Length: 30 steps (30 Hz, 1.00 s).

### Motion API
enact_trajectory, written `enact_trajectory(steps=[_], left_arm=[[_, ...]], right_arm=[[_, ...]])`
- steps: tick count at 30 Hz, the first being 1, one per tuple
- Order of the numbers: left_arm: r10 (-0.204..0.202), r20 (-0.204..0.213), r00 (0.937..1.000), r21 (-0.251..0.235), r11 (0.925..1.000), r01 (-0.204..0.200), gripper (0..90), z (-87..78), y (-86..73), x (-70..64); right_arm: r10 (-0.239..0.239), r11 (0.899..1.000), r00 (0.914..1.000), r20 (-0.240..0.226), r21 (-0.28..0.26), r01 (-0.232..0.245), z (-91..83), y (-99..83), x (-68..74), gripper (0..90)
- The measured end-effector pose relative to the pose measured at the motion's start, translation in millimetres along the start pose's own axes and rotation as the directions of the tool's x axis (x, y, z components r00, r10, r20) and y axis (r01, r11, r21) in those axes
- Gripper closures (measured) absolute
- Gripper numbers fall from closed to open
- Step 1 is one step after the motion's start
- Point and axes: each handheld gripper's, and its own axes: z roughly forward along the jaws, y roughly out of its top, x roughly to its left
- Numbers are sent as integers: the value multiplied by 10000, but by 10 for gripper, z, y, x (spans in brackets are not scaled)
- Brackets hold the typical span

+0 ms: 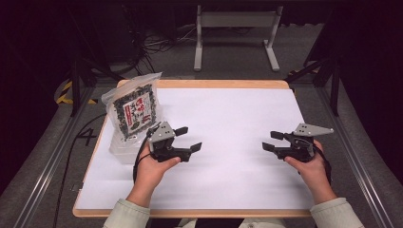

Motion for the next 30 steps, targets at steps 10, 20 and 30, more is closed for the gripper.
enact_trajectory(steps=[10,20,30], left_arm=[[269,-75,9996,523,9983,-264,212,177,-284,-40],[427,252,9988,1562,9866,-462,215,313,-379,-138],[516,409,9978,1553,9862,-574,213,343,-384,-182]], right_arm=[[168,9999,9998,-54,-31,-168,-38,-169,-9,344],[327,9993,9994,-82,196,-325,20,-310,4,337],[261,9995,9996,-75,203,-259,30,-311,13,332]])
